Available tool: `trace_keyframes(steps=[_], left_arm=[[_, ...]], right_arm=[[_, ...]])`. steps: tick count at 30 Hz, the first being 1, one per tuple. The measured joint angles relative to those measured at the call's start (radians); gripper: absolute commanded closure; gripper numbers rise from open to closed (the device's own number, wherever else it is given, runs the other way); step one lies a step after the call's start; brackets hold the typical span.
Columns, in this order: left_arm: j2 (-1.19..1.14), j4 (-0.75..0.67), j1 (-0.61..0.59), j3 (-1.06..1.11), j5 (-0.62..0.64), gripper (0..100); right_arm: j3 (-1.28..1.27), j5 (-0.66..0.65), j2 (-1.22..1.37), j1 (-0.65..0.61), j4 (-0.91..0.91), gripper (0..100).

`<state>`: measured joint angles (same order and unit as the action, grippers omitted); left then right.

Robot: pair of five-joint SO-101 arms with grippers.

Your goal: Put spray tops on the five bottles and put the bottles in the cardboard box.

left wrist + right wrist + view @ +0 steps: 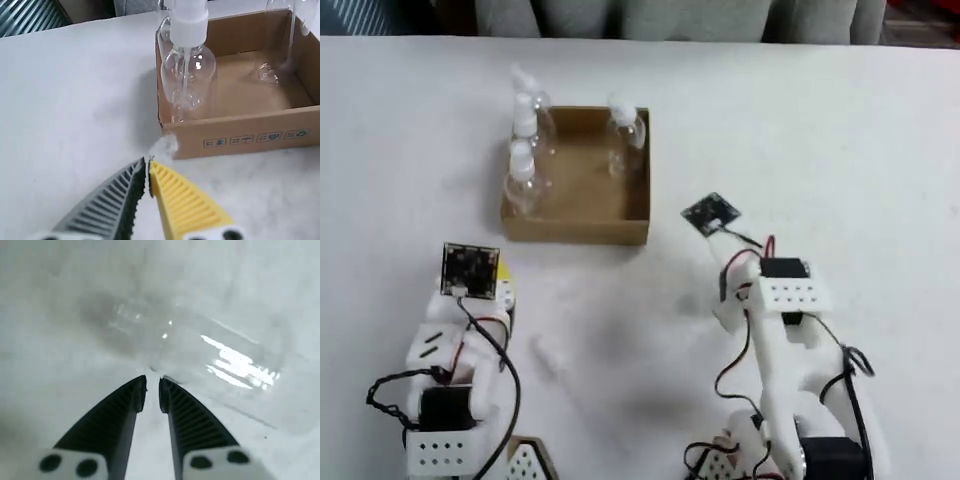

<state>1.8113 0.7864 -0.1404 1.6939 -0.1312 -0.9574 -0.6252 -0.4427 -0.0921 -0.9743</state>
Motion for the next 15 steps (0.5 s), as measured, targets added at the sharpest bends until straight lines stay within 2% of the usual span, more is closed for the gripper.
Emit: trace_keyframes(steps=[10, 12, 15], left_arm=[[0.000, 0.000, 0.000, 0.000, 0.000, 98], [0.000, 0.000, 0.000, 0.000, 0.000, 98], [0.000, 0.000, 0.000, 0.000, 0.000, 98]], right_arm=[[0.000, 0.003, 0.000, -0.035, 0.143, 97.6], [0.000, -0.034, -0.011, -0.052, 0.143, 97.1], [0.034, -0.137, -0.032, -0.061, 0.083, 89.6]])
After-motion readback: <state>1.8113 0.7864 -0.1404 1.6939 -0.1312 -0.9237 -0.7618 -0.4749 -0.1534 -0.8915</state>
